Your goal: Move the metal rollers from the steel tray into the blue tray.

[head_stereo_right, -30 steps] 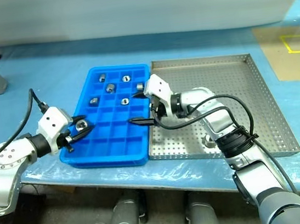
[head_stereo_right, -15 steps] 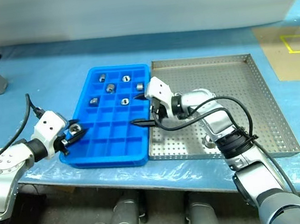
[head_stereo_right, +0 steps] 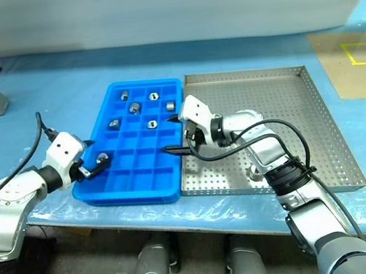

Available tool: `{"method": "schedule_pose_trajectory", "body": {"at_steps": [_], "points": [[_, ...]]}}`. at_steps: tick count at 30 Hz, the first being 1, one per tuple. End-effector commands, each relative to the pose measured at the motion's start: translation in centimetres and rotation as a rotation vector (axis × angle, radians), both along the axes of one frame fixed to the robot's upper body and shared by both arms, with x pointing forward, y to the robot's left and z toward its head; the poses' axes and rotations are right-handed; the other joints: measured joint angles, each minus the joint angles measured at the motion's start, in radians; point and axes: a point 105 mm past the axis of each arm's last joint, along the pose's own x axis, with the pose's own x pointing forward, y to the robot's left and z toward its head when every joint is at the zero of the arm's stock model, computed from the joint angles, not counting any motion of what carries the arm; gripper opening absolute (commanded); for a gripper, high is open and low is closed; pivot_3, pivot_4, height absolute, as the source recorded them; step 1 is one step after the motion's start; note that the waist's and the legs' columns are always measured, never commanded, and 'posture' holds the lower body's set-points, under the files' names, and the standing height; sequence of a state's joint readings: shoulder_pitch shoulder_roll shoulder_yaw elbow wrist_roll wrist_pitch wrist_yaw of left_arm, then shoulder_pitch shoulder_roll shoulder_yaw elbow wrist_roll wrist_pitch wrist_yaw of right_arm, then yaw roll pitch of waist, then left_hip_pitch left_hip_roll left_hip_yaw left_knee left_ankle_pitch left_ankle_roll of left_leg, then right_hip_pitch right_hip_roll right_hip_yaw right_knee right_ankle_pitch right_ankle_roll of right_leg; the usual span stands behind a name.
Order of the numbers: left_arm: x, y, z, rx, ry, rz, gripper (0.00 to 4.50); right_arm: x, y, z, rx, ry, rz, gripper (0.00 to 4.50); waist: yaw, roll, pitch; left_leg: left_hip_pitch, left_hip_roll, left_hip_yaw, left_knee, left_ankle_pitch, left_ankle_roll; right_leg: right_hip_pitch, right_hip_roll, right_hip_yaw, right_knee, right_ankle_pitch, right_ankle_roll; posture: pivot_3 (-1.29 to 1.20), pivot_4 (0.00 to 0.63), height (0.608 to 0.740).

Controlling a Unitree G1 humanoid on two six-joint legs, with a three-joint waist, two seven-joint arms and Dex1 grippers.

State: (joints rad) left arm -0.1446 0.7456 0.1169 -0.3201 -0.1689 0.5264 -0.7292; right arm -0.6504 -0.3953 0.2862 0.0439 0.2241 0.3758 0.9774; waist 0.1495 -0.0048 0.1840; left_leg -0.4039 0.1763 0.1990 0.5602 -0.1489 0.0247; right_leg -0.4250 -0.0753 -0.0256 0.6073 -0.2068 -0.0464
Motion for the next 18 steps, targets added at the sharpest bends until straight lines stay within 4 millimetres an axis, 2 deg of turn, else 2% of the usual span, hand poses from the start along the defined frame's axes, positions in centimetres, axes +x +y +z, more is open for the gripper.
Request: {"method": "schedule_pose_trajectory", "body": {"at_steps": [1, 7, 10, 13, 18], "points": [[0.0, -1.1, 2.0, -0.004, -0.055, -0.064, 3.68, -0.2, -0.1, 1.5, 0.035, -0.055, 0.000, 4.50, 0.000, 0.000, 0.000, 0.000, 0.000, 0.000, 0.000, 0.000, 0.000, 0.000, 0.000, 0.000, 0.000, 0.000, 0.000, 0.22, 0.150, 0.740], [1.6, -2.9, 5.0, -0.088, -0.131, -0.141, 3.68, 0.3, -1.5, 2.0, 0.045, -0.069, -0.062, 4.50, 0.001, 0.000, 0.000, 0.000, 0.000, 0.000, 0.001, 0.000, -0.001, 0.000, 0.000, 0.000, 0.001, 0.000, 0.000, 0.13, 0.150, 0.740], [3.7, -3.5, 5.8, -0.097, -0.148, -0.174, 3.68, 0.7, -3.3, 2.6, 0.048, -0.103, -0.142, 4.50, -0.005, 0.000, 0.000, 0.001, -0.001, 0.000, 0.002, 0.000, -0.001, 0.001, 0.000, 0.001, 0.001, 0.000, 0.000, 0.05, 0.150, 0.740], [4.9, -5.4, 6.1, -0.104, -0.147, -0.269, 3.68, 1.2, -5.3, 3.2, 0.064, -0.148, -0.249, 4.50, -0.019, 0.000, 0.000, 0.001, -0.001, 0.000, 0.002, 0.001, -0.001, 0.001, 0.000, 0.001, 0.002, 0.000, 0.000, -0.03, 0.150, 0.740], [7.3, -9.3, 6.1, -0.128, -0.126, -0.402, 3.68, 0.6, -8.1, 3.3, 0.065, -0.174, -0.399, 4.50, -0.057, -0.001, 0.000, -0.001, -0.002, 0.001, 0.002, 0.001, -0.001, 0.001, 0.000, 0.001, 0.001, 0.001, 0.000, -0.19, 0.150, 0.740]]}}
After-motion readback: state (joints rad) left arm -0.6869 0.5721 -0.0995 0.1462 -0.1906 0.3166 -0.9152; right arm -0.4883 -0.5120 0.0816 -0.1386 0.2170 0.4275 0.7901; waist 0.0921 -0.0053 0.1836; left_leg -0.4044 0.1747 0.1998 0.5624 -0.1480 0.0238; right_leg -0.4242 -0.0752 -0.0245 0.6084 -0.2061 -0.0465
